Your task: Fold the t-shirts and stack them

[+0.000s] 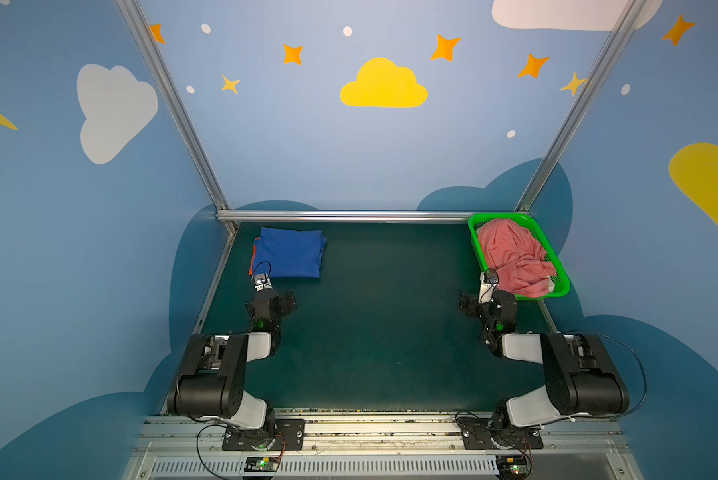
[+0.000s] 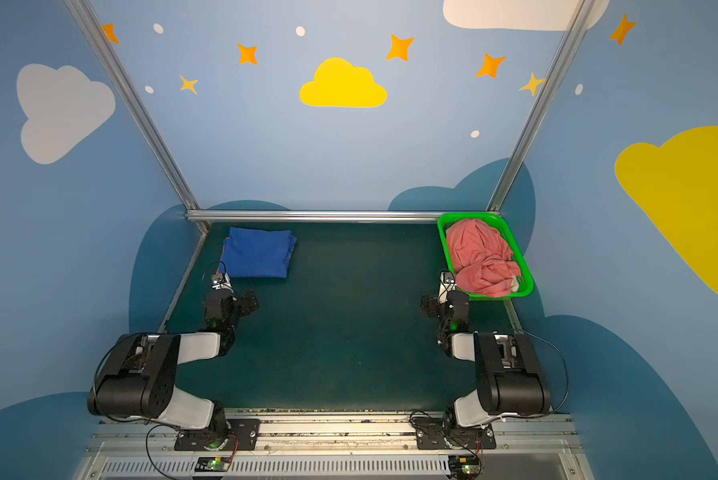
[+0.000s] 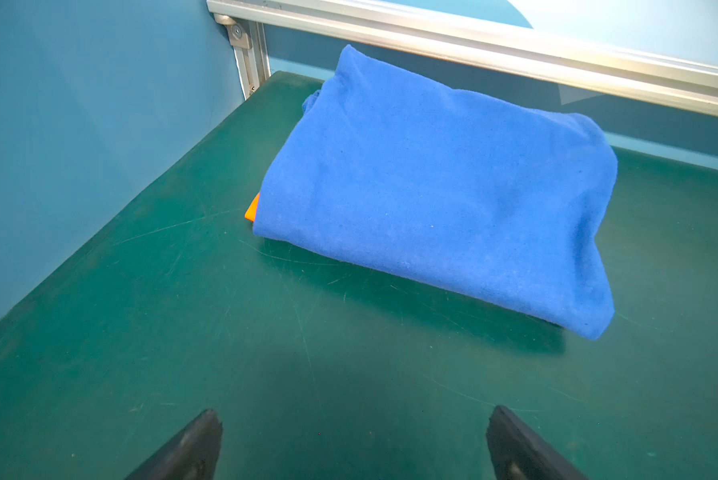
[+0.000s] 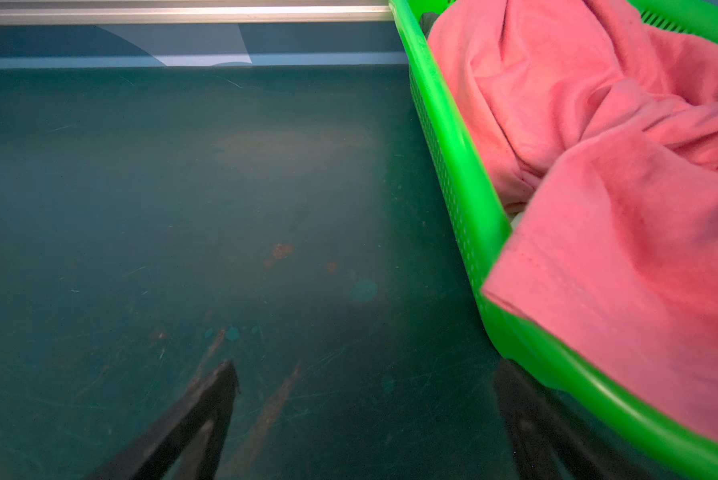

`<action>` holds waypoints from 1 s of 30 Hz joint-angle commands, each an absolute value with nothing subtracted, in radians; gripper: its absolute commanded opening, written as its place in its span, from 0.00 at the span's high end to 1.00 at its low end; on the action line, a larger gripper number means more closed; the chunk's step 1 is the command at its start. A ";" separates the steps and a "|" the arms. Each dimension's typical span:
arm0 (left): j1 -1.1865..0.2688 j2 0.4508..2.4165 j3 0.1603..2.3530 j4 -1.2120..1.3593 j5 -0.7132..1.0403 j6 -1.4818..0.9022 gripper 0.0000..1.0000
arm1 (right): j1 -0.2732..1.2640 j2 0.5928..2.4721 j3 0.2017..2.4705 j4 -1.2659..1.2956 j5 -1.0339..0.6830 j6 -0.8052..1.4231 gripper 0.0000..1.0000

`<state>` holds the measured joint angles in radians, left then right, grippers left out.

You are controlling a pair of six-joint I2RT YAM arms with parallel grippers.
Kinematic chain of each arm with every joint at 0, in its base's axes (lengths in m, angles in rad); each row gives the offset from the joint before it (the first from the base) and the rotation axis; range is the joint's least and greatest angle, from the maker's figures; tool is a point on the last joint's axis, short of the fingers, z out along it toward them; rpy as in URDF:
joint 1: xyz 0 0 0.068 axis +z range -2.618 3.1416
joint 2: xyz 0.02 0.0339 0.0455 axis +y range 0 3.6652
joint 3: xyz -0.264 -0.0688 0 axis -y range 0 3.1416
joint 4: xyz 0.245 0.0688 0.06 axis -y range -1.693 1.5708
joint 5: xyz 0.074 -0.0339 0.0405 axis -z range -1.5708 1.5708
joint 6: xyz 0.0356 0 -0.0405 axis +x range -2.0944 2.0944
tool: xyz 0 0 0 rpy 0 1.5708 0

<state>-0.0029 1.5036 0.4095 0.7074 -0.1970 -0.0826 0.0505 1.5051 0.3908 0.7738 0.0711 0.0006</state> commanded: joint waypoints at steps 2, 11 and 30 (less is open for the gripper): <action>-0.006 1.509 0.422 0.721 -0.210 -0.073 0.00 | 0.056 1.511 0.408 0.794 0.083 0.006 0.03; -0.039 1.271 0.559 0.358 -0.240 -0.100 0.01 | 0.102 1.395 0.409 0.699 0.103 -0.046 0.06; -0.126 1.031 1.074 -0.453 0.018 -0.340 0.08 | 0.211 1.096 0.912 -0.307 0.216 0.047 0.08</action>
